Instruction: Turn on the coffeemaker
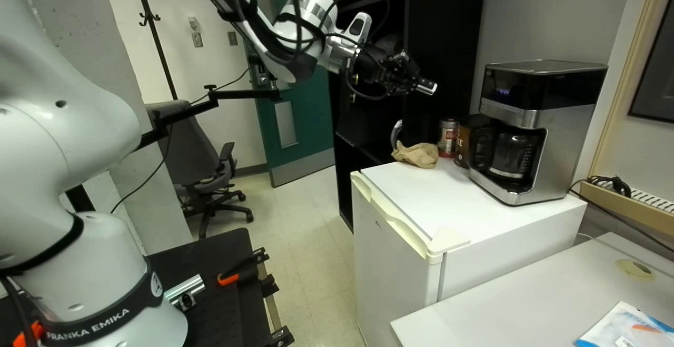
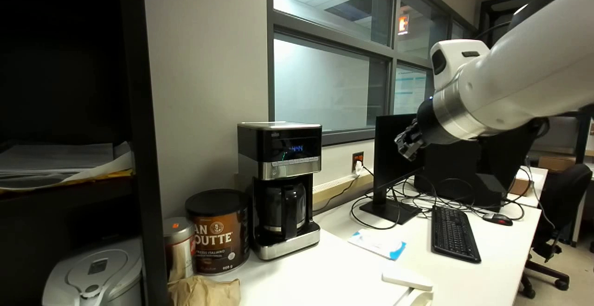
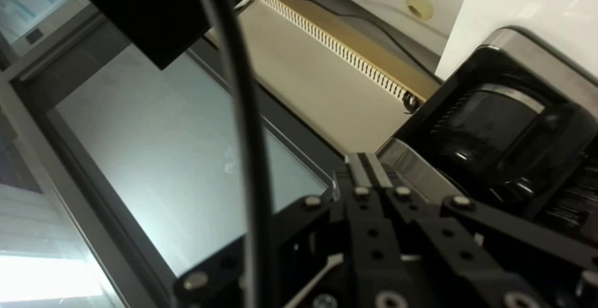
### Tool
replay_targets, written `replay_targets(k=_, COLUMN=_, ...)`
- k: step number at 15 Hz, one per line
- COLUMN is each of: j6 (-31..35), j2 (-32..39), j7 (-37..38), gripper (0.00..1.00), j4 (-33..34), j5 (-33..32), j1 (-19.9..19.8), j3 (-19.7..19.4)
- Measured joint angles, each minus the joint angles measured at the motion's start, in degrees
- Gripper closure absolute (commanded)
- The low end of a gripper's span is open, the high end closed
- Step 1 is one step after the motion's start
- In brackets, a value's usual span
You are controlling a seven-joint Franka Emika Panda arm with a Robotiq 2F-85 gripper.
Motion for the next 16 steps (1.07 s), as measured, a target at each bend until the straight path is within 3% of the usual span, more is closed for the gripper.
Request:
replay_targets(k=4, j6=-8.9, j2=11.5, j7=3.7, gripper=1.00, j4=5.2, j5=-10.6, j1=16.7, j3=-15.2)
replay_targets(k=8, j6=-10.2, j2=21.7, j7=4.2, gripper=1.00, j4=14.8, j5=-13.1, j1=30.9, j3=-28.5)
replay_targets(k=12, j6=-10.2, j2=28.6, j7=4.2, gripper=1.00, j4=24.1, j5=-13.1, j1=39.5, j3=-35.8)
replay_targets(k=16, j6=-10.2, j2=33.9, j7=4.1, gripper=1.00, j4=32.2, j5=-13.1, j1=44.2, j3=-39.6)
